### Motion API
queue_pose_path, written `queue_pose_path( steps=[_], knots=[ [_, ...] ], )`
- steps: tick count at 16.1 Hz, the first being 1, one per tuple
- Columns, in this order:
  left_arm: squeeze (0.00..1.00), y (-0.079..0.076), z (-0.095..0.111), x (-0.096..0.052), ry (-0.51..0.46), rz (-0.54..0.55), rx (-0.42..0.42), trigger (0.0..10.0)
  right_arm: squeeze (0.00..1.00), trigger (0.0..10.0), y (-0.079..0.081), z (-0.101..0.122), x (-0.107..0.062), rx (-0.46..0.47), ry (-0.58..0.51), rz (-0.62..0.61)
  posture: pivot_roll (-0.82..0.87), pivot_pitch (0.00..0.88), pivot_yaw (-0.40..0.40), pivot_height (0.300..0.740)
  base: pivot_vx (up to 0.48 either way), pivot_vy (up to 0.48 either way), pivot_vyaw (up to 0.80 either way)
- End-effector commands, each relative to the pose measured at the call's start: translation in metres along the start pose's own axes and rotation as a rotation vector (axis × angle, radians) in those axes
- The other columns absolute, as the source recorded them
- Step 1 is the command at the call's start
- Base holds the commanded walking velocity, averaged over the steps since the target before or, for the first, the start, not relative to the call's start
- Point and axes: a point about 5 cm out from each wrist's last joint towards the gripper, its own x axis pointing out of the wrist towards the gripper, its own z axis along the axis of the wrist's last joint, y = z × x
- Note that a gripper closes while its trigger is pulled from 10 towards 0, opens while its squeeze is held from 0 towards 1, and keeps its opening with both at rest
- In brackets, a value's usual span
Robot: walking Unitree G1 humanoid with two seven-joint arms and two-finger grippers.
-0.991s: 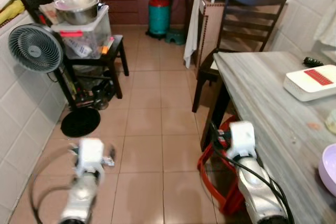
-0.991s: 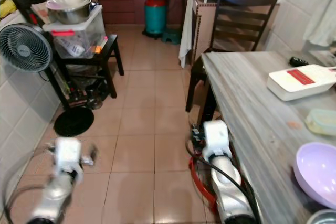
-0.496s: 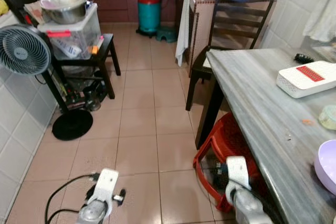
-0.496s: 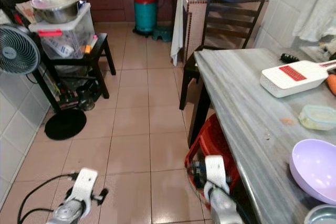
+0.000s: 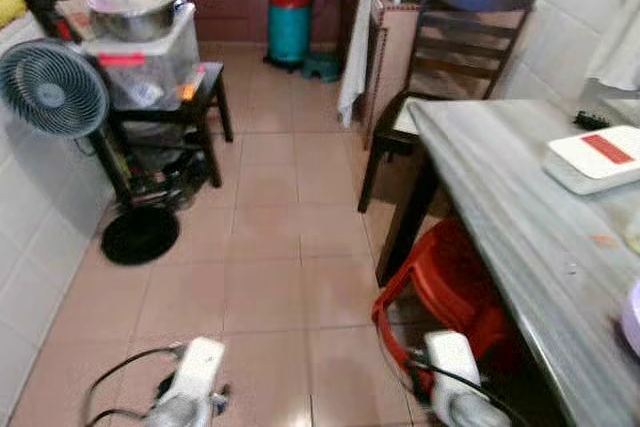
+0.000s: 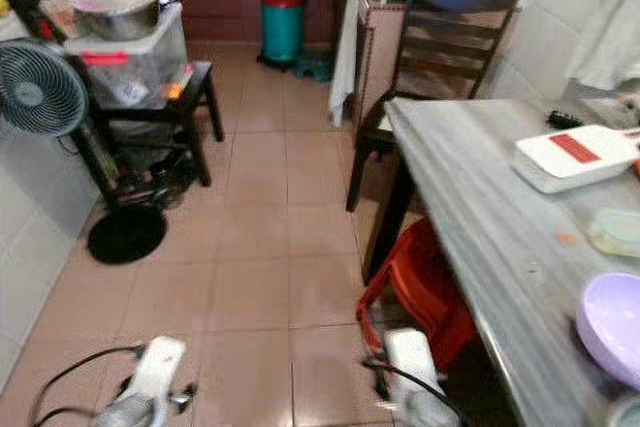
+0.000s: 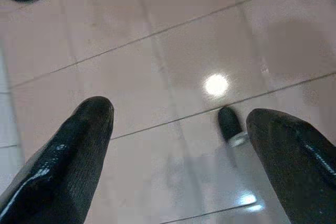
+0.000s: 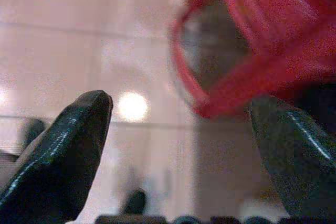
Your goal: Setting the table
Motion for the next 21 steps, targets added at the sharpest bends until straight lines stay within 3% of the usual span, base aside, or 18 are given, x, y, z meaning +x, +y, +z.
queue_pose_path(
  steps=[1,5,10,13,15,18,21],
  knots=[
    [0.0,-0.004,-0.001,0.0,0.007,-0.005,0.004,10.0,0.0,10.0,-0.001,-0.013,-0.004,-0.009,0.04,0.017,0.04,0.0,-0.037,0.74,0.0,0.476,0.0],
    [0.0,-0.007,-0.022,-0.005,0.042,-0.007,0.026,10.0,0.0,10.0,0.008,-0.014,-0.004,-0.047,0.049,0.065,0.04,0.0,-0.029,0.74,0.0,0.476,0.13],
    [0.0,-0.018,-0.057,-0.017,0.103,-0.023,0.069,10.0,0.0,10.0,0.013,-0.024,-0.006,-0.066,0.094,0.078,0.04,0.0,-0.018,0.74,0.0,0.476,0.8],
    [0.0,-0.029,-0.07,-0.022,0.125,-0.035,0.075,10.0,0.0,10.0,0.021,-0.018,-0.003,-0.089,0.098,0.089,0.04,0.0,-0.025,0.74,0.0,0.476,0.8],
    [0.0,-0.034,-0.075,-0.025,0.132,-0.042,0.078,10.0,0.0,10.0,0.027,-0.014,-0.001,-0.103,0.096,0.103,0.04,0.0,-0.028,0.74,0.0,0.476,0.8],
    [0.0,-0.026,-0.066,-0.021,0.113,-0.032,0.076,10.0,0.0,10.0,0.028,-0.015,-0.002,-0.103,0.097,0.103,0.05,0.0,-0.031,0.74,0.0,0.476,0.8],
    [0.0,-0.026,-0.064,-0.021,0.09,-0.06,0.059,10.0,0.0,10.0,0.022,-0.02,-0.003,-0.062,0.106,0.067,0.05,0.0,-0.033,0.74,0.0,0.107,0.0]
  ],
)
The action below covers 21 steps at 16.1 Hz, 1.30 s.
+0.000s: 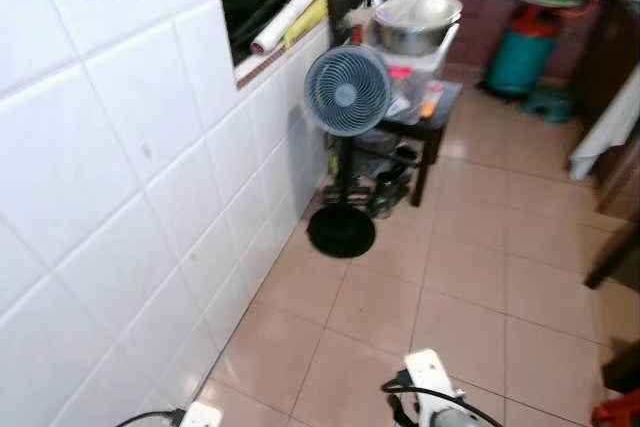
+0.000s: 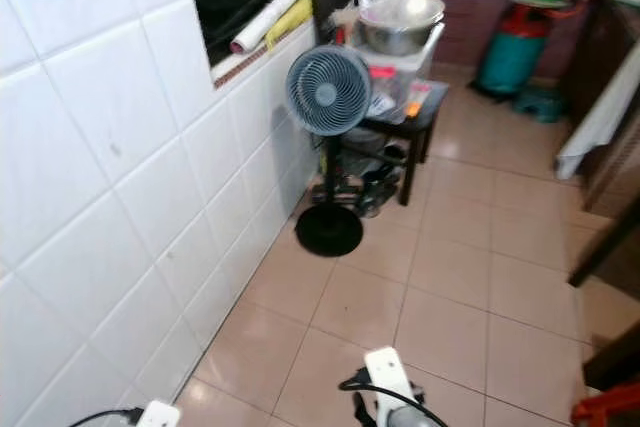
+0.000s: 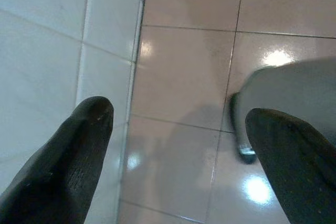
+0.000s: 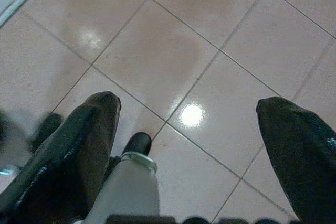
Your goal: Setting the table
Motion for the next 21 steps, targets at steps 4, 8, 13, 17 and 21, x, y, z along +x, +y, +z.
queue_pose_path(
  steps=[4,8,13,17,21],
  knots=[
    [0.0,-0.005,-0.003,-0.001,0.003,-0.077,-0.036,10.0,0.0,10.0,-0.011,-0.009,-0.003,0.01,0.016,-0.032,0.05,0.0,-0.036,0.74,0.0,0.0,-0.47],
    [0.0,-0.004,-0.002,-0.001,0.001,-0.092,-0.042,10.0,0.0,10.0,-0.01,-0.009,-0.003,-0.002,0.012,-0.023,0.05,0.0,-0.037,0.74,0.062,0.0,-0.8],
    [0.0,-0.004,-0.001,-0.001,0.0,-0.11,-0.038,10.0,0.0,10.0,-0.003,-0.006,-0.002,-0.03,0.008,-0.003,0.05,0.0,-0.041,0.74,0.308,0.0,-0.11],
    [0.0,-0.004,0.001,0.0,-0.001,-0.111,-0.036,10.0,0.0,10.0,0.003,0.001,0.0,-0.046,0.001,0.006,0.05,0.0,-0.047,0.74,0.363,0.0,0.0],
    [0.0,-0.004,0.002,0.001,0.001,-0.114,-0.032,10.0,0.0,10.0,0.01,0.007,0.002,-0.048,-0.004,0.012,0.05,0.0,-0.041,0.74,0.318,0.0,0.0]
  ],
)
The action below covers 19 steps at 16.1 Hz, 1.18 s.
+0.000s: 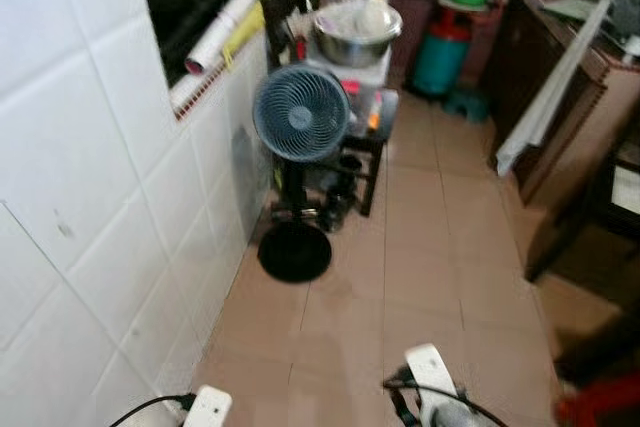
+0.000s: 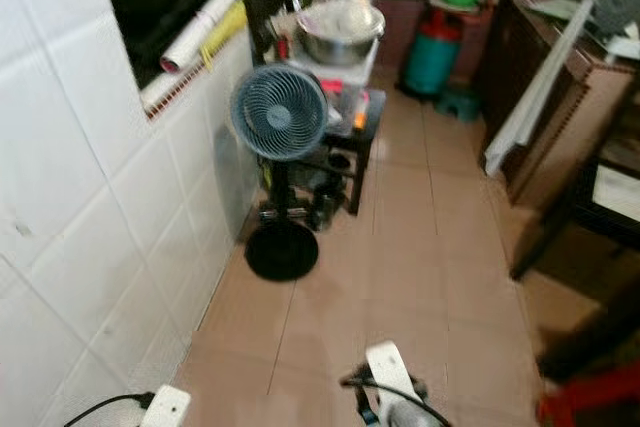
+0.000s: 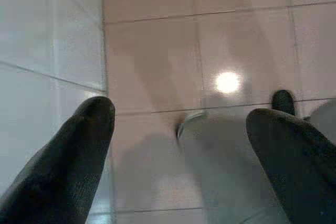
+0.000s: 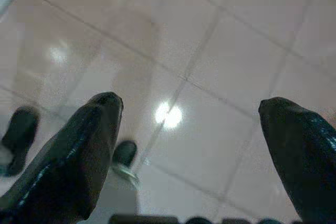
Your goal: Setting the table
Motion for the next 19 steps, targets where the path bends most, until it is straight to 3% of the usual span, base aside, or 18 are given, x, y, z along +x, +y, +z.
queue_pose_path(
  steps=[1,5,9,10,16,19],
  knots=[
    [0.0,0.001,-0.014,-0.004,0.055,-0.008,0.001,10.0,0.0,10.0,0.007,-0.003,0.0,0.006,0.019,0.013,0.05,0.0,-0.041,0.74,0.0,0.0,0.0],
    [0.0,0.002,-0.011,-0.003,0.055,-0.016,0.015,10.0,0.0,10.0,0.008,-0.002,0.0,0.012,0.023,0.008,0.04,0.0,-0.021,0.74,0.0,0.0,-0.47],
    [0.0,0.004,-0.01,-0.002,0.065,-0.023,0.043,10.0,0.0,10.0,-0.007,-0.014,-0.003,0.037,0.04,-0.014,0.04,0.0,0.007,0.74,0.0,0.0,-0.51],
    [0.0,0.003,-0.009,-0.002,0.067,-0.031,0.063,10.0,0.0,10.0,-0.013,-0.029,-0.008,0.05,0.06,-0.024,0.04,0.0,0.013,0.74,0.0,0.0,0.0],
    [0.0,0.002,-0.008,-0.001,0.064,-0.03,0.07,10.0,0.0,10.0,-0.013,-0.033,-0.009,0.057,0.071,-0.023,0.04,0.0,-0.012,0.74,0.0,0.0,0.0],
    [0.0,0.002,-0.009,-0.002,0.062,-0.023,0.058,10.0,0.0,10.0,-0.011,-0.028,-0.007,0.042,0.068,-0.015,0.05,0.0,-0.026,0.74,0.0,0.0,-0.72]
  ],
)
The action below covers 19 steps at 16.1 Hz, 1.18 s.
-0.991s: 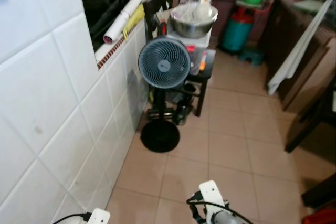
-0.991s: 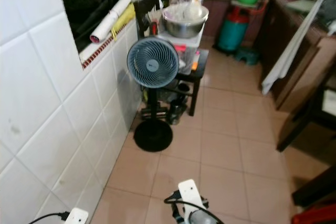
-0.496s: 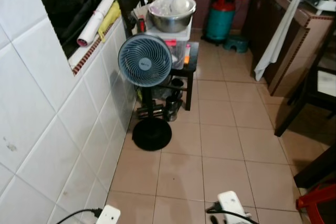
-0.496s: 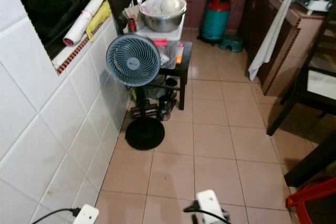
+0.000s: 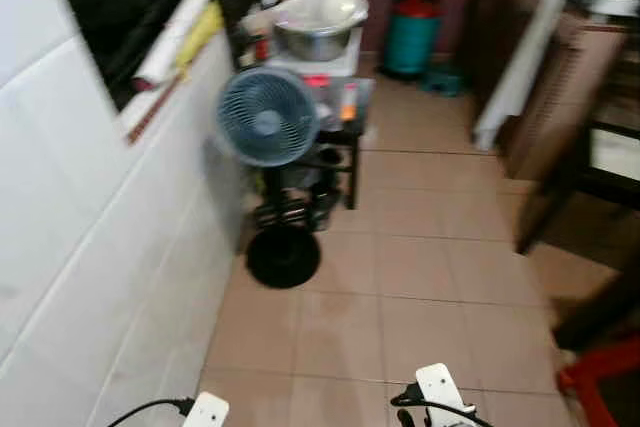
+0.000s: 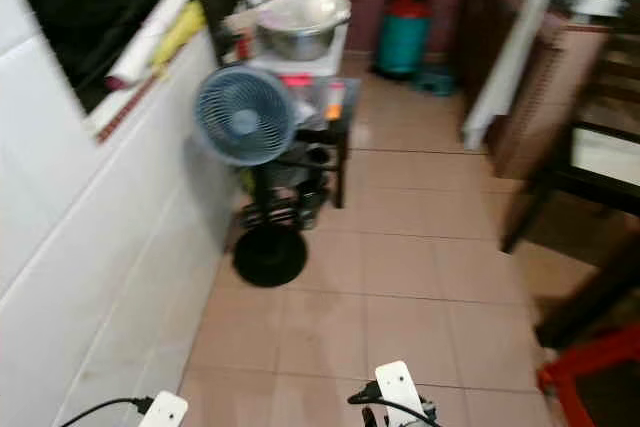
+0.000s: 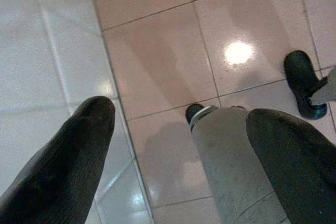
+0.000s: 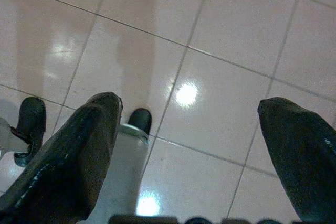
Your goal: Setting the table
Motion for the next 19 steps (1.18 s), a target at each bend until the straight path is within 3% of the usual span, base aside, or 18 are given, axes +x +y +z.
queue_pose_path(
  steps=[1,5,8,10,15,16,17,18,19],
  knots=[
    [0.0,0.0,-0.005,-0.001,0.018,0.001,0.0,10.0,0.0,10.0,0.0,0.004,0.001,0.005,-0.003,-0.001,0.05,0.0,-0.026,0.74,0.0,0.0,-0.8],
    [0.0,0.001,-0.005,-0.001,0.019,0.02,-0.006,10.0,0.0,10.0,0.003,0.009,0.002,0.014,-0.014,0.004,0.05,0.0,-0.029,0.74,0.0,0.0,-0.6],
    [0.0,0.005,-0.009,-0.003,0.014,0.105,-0.13,10.0,0.0,10.0,0.001,0.01,0.002,0.132,-0.023,-0.008,0.06,0.0,-0.032,0.74,0.0,0.0,0.0],
    [0.0,0.006,-0.011,-0.003,0.003,0.147,-0.219,10.0,0.0,10.0,-0.006,0.02,0.004,0.258,-0.051,-0.031,0.06,0.0,-0.036,0.74,0.0,0.0,0.0],
    [0.0,0.009,-0.005,-0.004,-0.065,0.174,-0.288,10.0,0.0,10.0,0.0,0.057,0.009,0.299,-0.135,-0.015,0.05,0.0,-0.034,0.74,0.0,0.0,0.0],
    [0.0,0.017,0.029,0.003,-0.134,0.17,-0.297,10.0,0.0,10.0,0.001,0.061,0.009,0.302,-0.147,-0.013,0.05,0.0,-0.032,0.74,0.0,0.0,0.0],
    [0.0,0.038,0.121,0.009,-0.296,0.178,-0.282,10.0,0.0,10.0,0.001,0.066,0.009,0.302,-0.164,-0.013,0.05,0.0,-0.026,0.74,0.0,0.0,0.0],
    [0.0,0.047,0.143,0.006,-0.332,0.195,-0.262,10.0,0.0,10.0,0.0,0.071,0.009,0.306,-0.18,-0.019,0.04,0.0,-0.019,0.74,0.0,0.0,0.0],
    [0.0,0.048,0.148,0.005,-0.346,0.195,-0.259,10.0,0.0,10.0,-0.001,0.073,0.009,0.308,-0.188,-0.022,0.04,0.0,-0.014,0.74,0.0,0.0,0.0]
  ],
)
